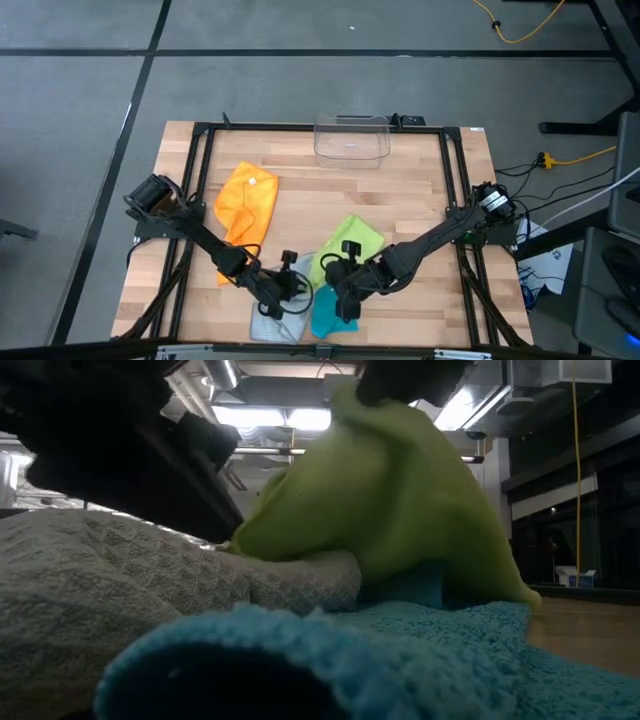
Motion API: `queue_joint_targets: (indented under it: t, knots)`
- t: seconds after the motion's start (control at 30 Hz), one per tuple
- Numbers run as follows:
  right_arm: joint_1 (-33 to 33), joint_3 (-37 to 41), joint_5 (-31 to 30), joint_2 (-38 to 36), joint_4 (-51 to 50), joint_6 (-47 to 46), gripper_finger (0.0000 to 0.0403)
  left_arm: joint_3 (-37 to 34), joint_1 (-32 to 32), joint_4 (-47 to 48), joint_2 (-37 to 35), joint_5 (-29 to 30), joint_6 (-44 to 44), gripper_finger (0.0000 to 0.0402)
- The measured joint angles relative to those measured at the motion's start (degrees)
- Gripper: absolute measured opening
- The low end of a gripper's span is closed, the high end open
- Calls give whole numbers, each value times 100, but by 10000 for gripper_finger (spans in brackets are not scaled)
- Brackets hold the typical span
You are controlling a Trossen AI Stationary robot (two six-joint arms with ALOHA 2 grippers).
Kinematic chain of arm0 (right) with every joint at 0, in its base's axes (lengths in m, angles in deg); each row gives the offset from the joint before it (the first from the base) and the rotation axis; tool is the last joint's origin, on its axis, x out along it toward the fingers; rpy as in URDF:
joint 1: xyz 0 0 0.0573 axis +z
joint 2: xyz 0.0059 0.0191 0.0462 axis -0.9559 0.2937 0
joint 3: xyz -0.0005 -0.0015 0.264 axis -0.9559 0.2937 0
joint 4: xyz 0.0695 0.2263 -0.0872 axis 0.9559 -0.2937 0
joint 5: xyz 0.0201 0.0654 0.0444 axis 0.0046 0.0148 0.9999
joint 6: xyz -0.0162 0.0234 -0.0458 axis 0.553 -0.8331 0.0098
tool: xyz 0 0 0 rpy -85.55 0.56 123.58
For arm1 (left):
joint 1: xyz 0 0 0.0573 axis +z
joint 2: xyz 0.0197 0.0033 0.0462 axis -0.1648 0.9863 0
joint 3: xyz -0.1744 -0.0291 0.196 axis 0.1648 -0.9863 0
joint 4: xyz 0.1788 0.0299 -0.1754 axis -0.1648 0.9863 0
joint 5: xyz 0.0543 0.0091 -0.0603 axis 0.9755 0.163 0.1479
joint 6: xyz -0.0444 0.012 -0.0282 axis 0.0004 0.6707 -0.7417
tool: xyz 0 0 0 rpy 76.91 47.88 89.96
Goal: Fold microfiber towels
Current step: Fold the green microfiber towel
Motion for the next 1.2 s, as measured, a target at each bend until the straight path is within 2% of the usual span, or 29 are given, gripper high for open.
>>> queue_joint_targets:
  t: [0.17,0.3,0.73,0.93,1.03,1.2]
  knots:
    - [31,0,809,0,-28,-175,123,0,-72,28,-233,-64,-72,116]
    - [112,0,1430,0,-28,-450,127,0,-165,39,-431,-102,-70,124]
    - [590,2,1437,0,135,-253,119,0,-317,195,-512,-109,-66,122]
    - [651,2,1421,286,959,180,122,0,-317,249,-512,-109,-66,122]
    - [607,2,1421,493,1139,-6,141,0,-317,254,-512,-109,-66,122]
    - [453,9,1397,685,1104,-37,201,0,-315,254,-512,-107,-64,122]
